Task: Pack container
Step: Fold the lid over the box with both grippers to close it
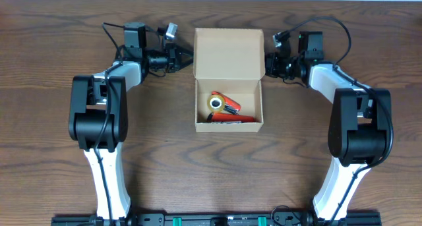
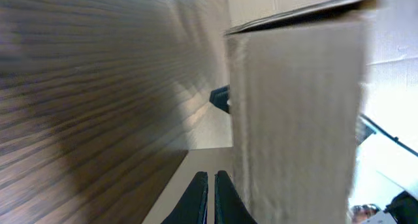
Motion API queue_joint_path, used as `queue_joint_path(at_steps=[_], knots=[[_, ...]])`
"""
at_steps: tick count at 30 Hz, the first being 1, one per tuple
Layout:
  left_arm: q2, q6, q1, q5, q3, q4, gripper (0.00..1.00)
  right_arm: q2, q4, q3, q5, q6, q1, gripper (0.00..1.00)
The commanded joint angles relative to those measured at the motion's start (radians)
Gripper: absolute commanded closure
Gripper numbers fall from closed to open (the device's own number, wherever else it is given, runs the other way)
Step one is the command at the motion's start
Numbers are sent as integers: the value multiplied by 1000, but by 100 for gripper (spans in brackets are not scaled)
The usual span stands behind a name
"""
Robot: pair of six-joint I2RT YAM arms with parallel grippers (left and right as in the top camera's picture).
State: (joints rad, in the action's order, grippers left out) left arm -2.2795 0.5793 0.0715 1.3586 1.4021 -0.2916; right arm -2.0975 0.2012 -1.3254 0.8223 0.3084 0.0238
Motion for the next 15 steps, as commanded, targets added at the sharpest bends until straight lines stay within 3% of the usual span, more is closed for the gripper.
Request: queue_joint_path(at_steps=[1,10,15], knots=[[40,1,8,26,20,-1,94,-1,60,-80,27,-71,-3,99],[117,-5,8,21,20,15,94,0,217,-218,27,-134,-3,99],[177,-126,14,-14,20,171,94,0,312,-285,27,-177,-3,99]])
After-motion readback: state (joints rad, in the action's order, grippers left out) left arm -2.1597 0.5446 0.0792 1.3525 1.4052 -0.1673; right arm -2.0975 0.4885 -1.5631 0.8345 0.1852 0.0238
